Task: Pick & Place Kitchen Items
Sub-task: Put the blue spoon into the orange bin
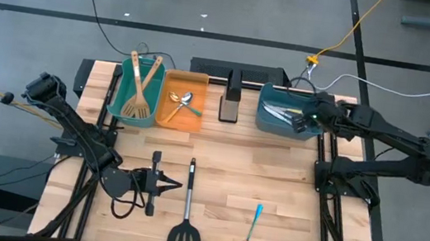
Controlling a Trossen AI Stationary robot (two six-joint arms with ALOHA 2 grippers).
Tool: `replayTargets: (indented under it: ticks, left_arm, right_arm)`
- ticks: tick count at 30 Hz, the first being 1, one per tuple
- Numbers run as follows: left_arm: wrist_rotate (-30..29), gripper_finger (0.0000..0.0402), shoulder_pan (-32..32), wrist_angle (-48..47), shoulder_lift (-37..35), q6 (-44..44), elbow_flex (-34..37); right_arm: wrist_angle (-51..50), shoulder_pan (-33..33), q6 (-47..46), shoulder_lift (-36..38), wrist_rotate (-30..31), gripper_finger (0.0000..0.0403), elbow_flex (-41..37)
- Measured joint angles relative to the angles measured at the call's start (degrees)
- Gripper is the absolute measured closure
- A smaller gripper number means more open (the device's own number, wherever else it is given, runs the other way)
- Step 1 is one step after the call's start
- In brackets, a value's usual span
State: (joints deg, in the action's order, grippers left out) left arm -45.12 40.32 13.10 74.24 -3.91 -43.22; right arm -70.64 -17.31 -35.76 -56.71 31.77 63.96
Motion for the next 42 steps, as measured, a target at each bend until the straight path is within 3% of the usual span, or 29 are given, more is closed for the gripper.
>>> replayTargets:
  ticks: [6, 12, 26, 42]
  left_arm:
    - [0.0, 0.0388, 0.0, -0.2, 0.0, 0.0, 0.0]
    - [0.0, 0.0388, 0.0, -0.2, 0.0, 0.0, 0.0]
    - [0.0, 0.0388, 0.0, -0.6, 0.0, 0.0, 0.0]
    - [0.0, 0.0388, 0.0, -0.5, 0.0, -0.4, 0.0]
  right_arm:
    - [3.8, 3.9, 3.2, -3.0, -10.3, 0.0353, 0.0]
    - [4.7, 9.4, 1.4, -5.1, -16.9, 0.0353, 0.0]
    - [8.8, 27.2, -10.6, -9.7, -22.9, 0.0353, 0.0]
    - [21.7, 47.0, -21.0, -23.4, -26.8, 0.0353, 0.0]
